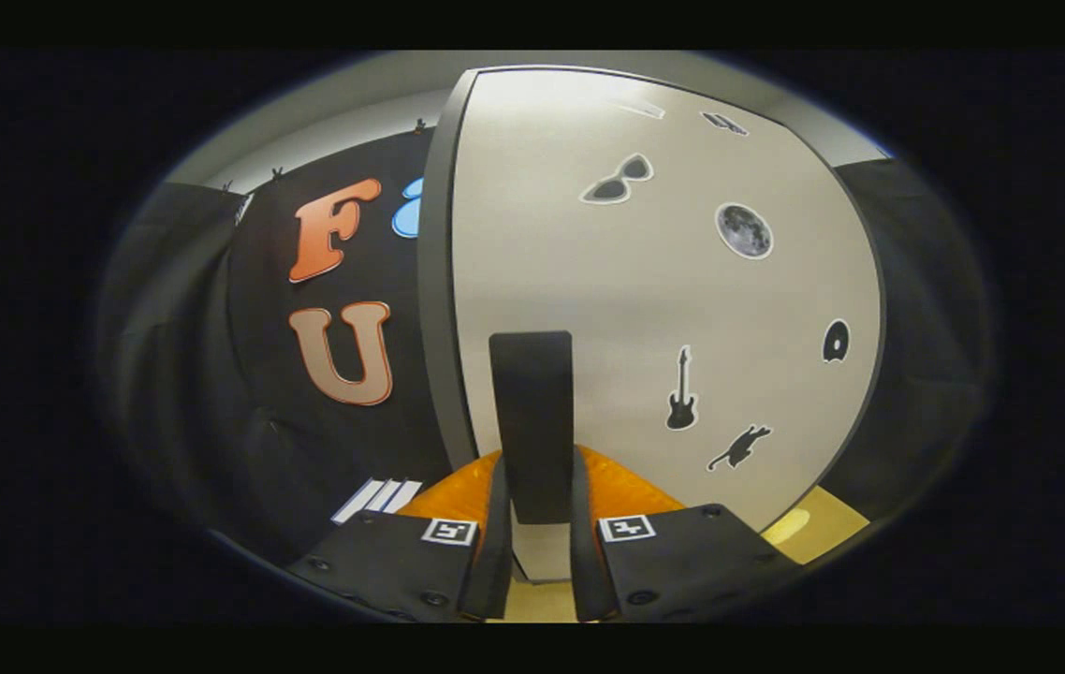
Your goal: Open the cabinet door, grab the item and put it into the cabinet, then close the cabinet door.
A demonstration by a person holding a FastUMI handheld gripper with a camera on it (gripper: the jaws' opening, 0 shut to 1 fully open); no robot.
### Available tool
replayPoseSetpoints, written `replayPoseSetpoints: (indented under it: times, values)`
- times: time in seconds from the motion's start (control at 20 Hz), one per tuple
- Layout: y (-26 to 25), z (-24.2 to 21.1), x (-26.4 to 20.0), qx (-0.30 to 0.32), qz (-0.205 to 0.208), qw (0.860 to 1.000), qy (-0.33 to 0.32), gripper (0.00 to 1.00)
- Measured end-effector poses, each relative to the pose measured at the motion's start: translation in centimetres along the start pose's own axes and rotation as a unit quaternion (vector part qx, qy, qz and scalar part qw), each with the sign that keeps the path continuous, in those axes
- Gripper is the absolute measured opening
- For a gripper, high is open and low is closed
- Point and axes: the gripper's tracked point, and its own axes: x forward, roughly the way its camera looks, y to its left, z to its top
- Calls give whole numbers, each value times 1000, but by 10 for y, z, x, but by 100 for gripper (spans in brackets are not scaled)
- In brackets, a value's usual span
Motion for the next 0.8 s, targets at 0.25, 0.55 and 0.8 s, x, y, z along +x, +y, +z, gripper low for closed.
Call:
replayPoseSetpoints:
  times: [0.25,0.55,0.8]
  values:
    - [1,0,-5,5,8,1000,2,25]
    - [-1,-1,-17,-7,23,1000,0,25]
    - [-14,-7,-48,-24,43,999,-3,25]
